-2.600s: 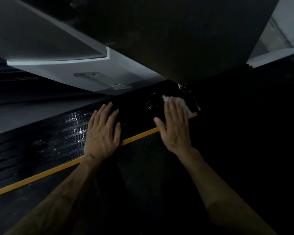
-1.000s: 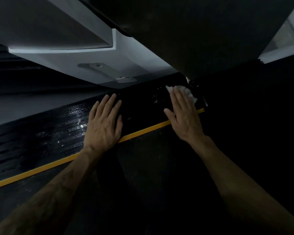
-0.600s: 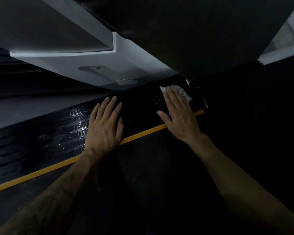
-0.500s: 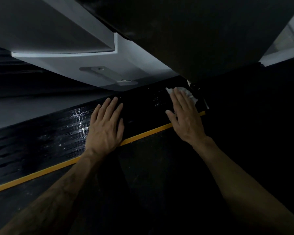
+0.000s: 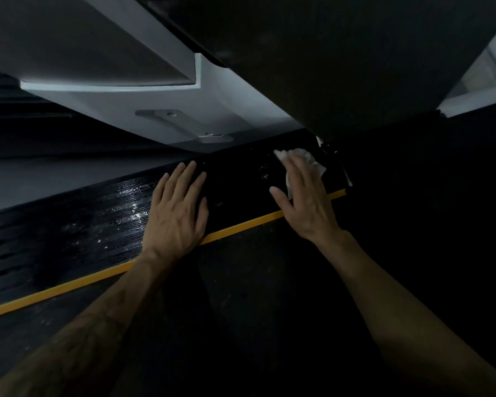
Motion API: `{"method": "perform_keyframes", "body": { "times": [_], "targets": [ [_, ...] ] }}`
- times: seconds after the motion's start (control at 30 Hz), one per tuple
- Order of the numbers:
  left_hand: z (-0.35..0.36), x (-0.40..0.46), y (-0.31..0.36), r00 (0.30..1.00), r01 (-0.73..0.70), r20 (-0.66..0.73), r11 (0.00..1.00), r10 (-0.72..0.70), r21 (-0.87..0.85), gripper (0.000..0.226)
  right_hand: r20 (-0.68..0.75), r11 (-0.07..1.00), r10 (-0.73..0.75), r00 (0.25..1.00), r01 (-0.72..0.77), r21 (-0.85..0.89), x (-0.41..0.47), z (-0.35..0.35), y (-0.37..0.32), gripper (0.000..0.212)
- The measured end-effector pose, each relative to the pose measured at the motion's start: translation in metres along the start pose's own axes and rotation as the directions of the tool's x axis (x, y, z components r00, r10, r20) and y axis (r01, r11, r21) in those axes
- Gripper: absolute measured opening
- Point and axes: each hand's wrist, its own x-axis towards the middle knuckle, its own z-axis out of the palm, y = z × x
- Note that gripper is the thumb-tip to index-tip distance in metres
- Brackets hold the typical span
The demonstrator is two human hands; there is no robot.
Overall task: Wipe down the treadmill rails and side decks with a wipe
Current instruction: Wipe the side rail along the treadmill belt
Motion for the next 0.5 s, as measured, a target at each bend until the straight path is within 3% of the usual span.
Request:
{"method": "perform_keyframes", "body": {
  "times": [0.1,0.2,0.4,0.5],
  "targets": [
    [0.000,0.000,0.000,1.000,0.000,-0.002,1.000,0.000,-0.002,0.055,-0.012,0.983,0.182,0.983,-0.183,-0.016,0.016,0.000,-0.009,0.086],
    [0.000,0.001,-0.001,1.000,0.000,-0.001,1.000,0.000,0.004,0.055,0.009,0.967,0.254,0.967,-0.254,-0.033,0.035,0.004,-0.027,0.085],
    [0.002,0.000,-0.001,1.000,-0.005,-0.003,1.000,0.005,-0.007,0.055,0.084,0.997,-0.028,0.996,0.034,-0.070,0.019,0.013,-0.029,0.077],
    [0.001,0.001,-0.002,1.000,-0.005,-0.002,1.000,0.005,-0.007,0.056,0.073,0.997,-0.051,0.996,0.056,-0.057,0.007,0.010,-0.014,0.072]
  ]
}}
